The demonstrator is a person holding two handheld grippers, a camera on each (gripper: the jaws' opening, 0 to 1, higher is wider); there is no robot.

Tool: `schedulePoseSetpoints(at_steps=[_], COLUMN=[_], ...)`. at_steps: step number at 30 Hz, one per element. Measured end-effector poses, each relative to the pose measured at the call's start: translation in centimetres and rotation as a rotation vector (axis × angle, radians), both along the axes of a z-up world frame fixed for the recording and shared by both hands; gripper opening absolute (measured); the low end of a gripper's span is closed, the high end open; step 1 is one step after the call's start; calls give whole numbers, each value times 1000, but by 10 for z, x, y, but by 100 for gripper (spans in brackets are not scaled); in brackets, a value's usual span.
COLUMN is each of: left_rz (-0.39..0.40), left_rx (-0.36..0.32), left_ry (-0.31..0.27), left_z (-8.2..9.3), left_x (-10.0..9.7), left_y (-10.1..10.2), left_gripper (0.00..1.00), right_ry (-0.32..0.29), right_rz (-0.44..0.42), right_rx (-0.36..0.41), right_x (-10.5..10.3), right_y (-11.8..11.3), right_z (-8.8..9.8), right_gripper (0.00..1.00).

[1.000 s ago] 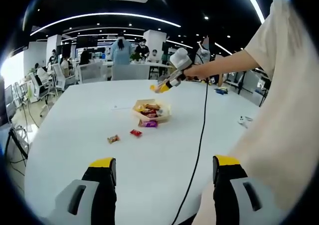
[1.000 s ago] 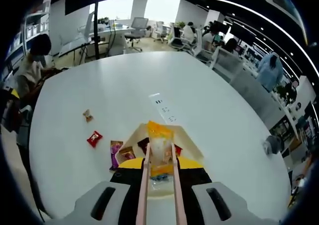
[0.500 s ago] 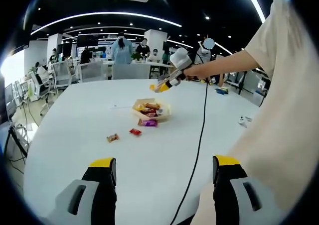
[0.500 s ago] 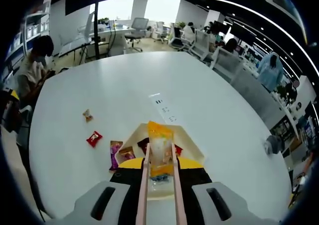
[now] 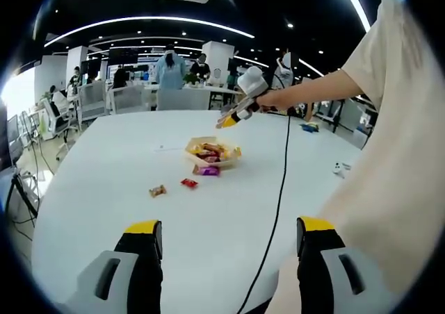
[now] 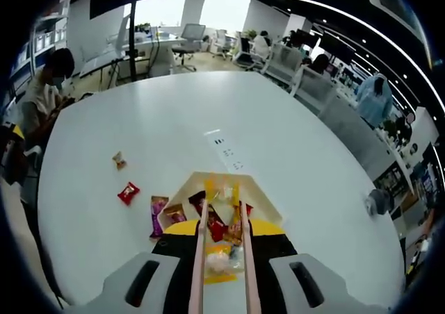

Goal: Place the target food into the container with the food tongs after gripping and lifting it, then release it inside without dropping or visibly crushing the food.

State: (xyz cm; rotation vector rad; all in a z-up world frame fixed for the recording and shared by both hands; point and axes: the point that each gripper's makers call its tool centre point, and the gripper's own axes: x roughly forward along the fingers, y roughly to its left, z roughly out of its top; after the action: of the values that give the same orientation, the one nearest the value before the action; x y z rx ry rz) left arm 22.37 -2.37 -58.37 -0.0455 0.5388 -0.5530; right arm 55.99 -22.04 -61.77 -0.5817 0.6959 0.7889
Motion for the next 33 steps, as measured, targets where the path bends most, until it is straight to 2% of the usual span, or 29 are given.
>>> schedulePoseSetpoints(at_steps=[12,15,26,33], left_rz=[5,7,20,33], left_rx=[-7,-9,-12,-14], left_ry=[3,4,9,13], left_z=[-1,-2,-3,-3], left_x=[-1,-1,-4,-7], left_y=[0,1,4,9], left_gripper=[79,79,79,79], right_ry=[23,38,98,140], right_rz=[16,14,63,102], right_rx=[11,19,24,33], right_x=[-11,-16,-46,-68], right_y=[15,20,50,80], right_z=[-10,-17,-41,-54], right_gripper=[25,25,25,25])
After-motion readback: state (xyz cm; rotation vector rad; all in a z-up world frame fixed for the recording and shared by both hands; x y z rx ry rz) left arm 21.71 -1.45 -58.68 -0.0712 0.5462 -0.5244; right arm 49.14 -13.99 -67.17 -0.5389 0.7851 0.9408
